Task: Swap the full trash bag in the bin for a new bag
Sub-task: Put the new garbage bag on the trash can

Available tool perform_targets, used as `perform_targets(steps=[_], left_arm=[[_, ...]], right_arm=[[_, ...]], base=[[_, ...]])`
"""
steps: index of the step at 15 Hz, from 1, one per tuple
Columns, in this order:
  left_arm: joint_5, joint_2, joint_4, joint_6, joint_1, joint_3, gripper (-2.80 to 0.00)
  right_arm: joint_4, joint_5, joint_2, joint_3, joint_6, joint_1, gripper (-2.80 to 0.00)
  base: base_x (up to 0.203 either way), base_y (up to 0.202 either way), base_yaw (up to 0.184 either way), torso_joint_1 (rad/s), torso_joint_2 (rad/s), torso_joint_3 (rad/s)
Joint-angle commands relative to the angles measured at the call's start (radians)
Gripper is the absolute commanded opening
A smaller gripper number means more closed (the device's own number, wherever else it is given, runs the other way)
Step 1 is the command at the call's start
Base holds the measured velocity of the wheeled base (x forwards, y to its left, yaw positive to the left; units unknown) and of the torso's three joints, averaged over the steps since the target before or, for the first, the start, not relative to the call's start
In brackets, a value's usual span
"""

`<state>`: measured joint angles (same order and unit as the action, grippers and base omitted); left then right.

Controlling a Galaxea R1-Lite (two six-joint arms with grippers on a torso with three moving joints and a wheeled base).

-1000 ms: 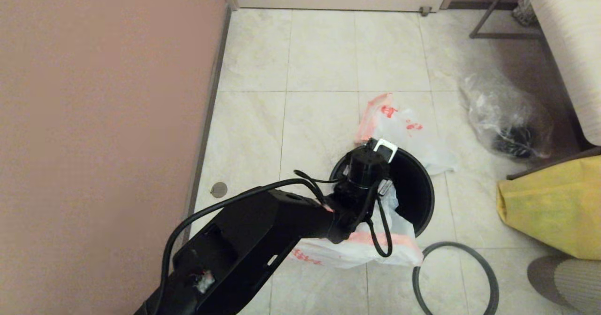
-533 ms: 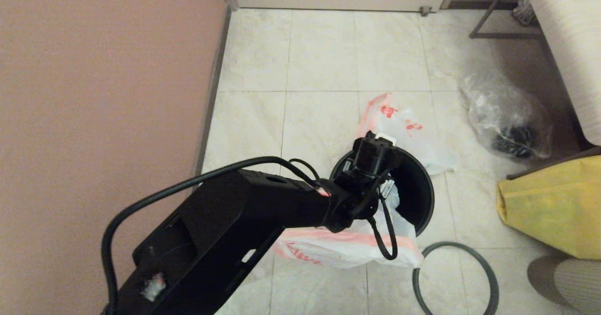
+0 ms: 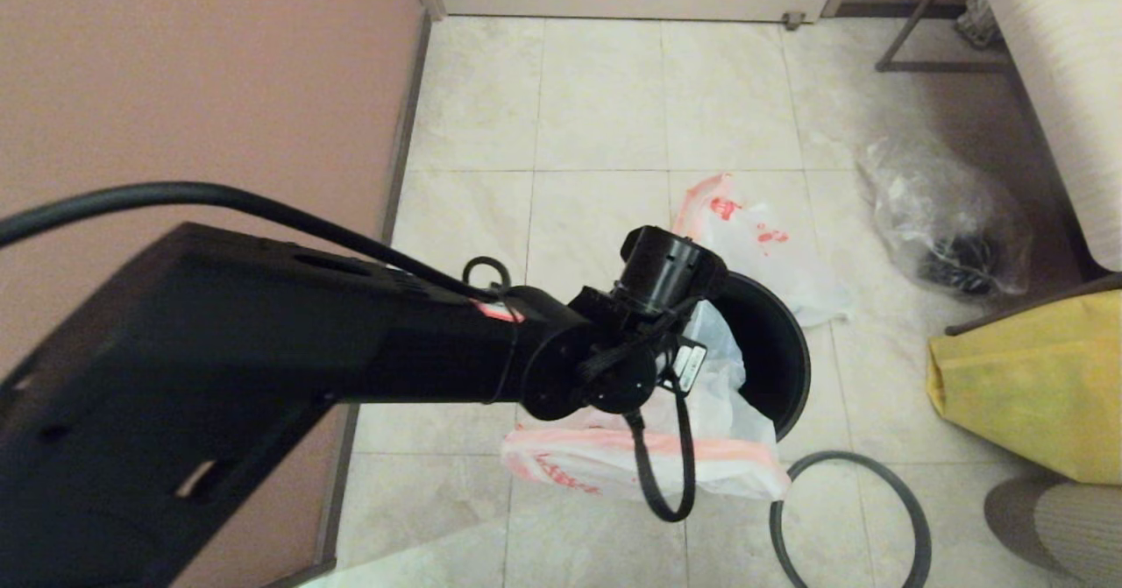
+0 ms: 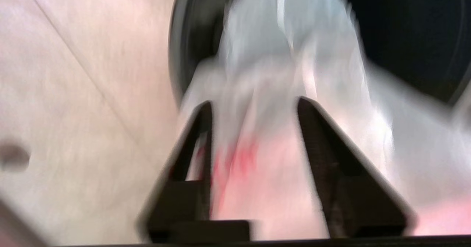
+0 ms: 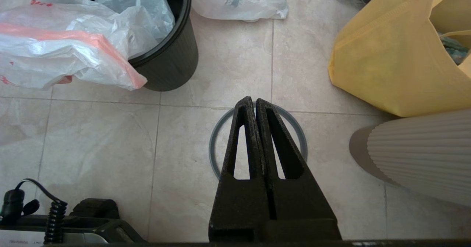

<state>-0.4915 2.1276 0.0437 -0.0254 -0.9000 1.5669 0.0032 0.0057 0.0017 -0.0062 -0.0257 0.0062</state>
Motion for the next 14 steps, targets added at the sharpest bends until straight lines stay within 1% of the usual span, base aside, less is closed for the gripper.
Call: perform_targets(steps=[1,4,7,8,10,11,12,14], left_arm=[[0.002,-0.196,0.015,-0.024,0.001,-0.186,-2.8],[0.042,-0.344,0.02,-0.045,-0.01,-0.395,-2.8],[0.055,-0.412,0.001,-0.075,-0.044,-0.576,-2.8],[0.055,-0.432,-0.031,-0.079,-0.061,-0.633,0.0],[0.051,-0.463,-0.12,-0.063,-0.116,-0.78,0.0],[0.048,-0.47,-0.171,-0.023,-0.132,-0.843,0.0],[0.046,-0.469,-0.246,0.043,-0.13,-0.887,0.0],[0.051,-0.445,-0.353,0.172,-0.085,-0.918,0.0]], right_arm=[[0.0,0.0,0.001,0.0,0.0,0.0,-2.8],[0.0,0.0,0.001,0.0,0.0,0.0,-2.8],[0.0,0.0,0.001,0.0,-0.001,0.0,-2.8],[0.0,0.0,0.001,0.0,0.0,0.0,-2.8],[0.0,0.0,0.001,0.0,0.0,0.0,-2.8],[0.0,0.0,0.001,0.0,0.0,0.0,-2.8],[0.0,0.0,0.001,0.0,0.0,0.0,-2.8],[0.0,0.0,0.001,0.0,0.0,0.0,-2.8]], base=[[0.0,0.0,0.0,0.0,0.0,0.0],[0.0,0.0,0.0,0.0,0.0,0.0],[0.0,0.0,0.0,0.0,0.0,0.0],[0.0,0.0,0.0,0.0,0.0,0.0],[0.0,0.0,0.0,0.0,0.0,0.0],[0.0,0.0,0.0,0.0,0.0,0.0],[0.0,0.0,0.0,0.0,0.0,0.0],[0.0,0.0,0.0,0.0,0.0,0.0]])
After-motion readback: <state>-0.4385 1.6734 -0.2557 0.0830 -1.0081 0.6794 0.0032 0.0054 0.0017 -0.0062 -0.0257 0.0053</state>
